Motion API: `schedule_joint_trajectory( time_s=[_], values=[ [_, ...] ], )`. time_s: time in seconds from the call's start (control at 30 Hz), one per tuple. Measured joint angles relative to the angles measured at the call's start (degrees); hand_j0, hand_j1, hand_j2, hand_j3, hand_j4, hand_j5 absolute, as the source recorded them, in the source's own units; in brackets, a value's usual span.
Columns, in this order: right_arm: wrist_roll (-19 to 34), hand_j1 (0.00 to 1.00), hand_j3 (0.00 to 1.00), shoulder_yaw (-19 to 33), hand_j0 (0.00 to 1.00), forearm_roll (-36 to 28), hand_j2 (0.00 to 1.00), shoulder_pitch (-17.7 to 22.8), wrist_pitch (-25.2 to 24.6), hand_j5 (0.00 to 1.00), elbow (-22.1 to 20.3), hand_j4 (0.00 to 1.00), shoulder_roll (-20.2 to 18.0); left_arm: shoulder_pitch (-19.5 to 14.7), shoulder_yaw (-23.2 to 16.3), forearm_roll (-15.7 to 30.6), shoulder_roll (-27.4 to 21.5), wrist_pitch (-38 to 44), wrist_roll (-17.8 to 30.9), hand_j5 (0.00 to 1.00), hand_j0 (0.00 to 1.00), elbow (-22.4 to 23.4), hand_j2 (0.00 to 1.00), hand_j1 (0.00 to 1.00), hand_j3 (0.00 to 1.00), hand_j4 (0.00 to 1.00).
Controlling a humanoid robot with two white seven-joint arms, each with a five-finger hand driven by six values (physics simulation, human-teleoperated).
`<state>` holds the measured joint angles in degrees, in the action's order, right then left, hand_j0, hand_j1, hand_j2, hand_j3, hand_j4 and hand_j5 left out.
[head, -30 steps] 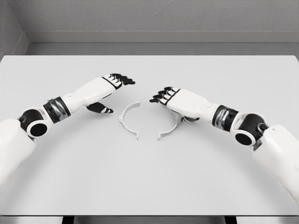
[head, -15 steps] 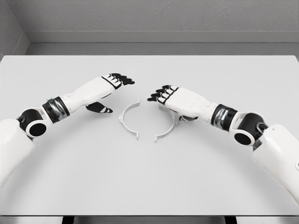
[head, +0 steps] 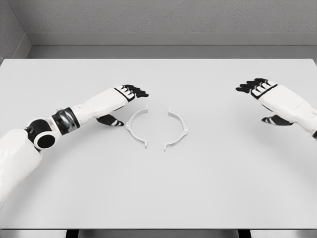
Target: Assemble PVC drainage pipe clamps
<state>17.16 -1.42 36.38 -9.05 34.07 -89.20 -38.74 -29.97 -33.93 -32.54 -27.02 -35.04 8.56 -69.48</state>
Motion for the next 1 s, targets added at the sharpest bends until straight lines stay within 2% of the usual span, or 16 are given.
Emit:
schedule_joint_trajectory(
  time_s=[0.23,1.0],
  values=[
    [-0.03,1.00,1.00,3.58,1.00,-0.17,1.00,-0.09,0.92,1.00,1.18,1.00,1.90,-0.09,-0.11,0.07,0.83,0.00,-0.01,1.00,1.00,-0.02,1.00,1.00,1.00,1.00],
    [-0.08,1.00,1.00,3.96,1.00,-0.61,1.00,0.35,1.02,1.00,1.28,1.00,2.44,-0.09,-0.86,-0.03,3.35,0.00,0.00,1.00,1.00,-0.09,1.00,1.00,1.00,1.00]
  ],
)
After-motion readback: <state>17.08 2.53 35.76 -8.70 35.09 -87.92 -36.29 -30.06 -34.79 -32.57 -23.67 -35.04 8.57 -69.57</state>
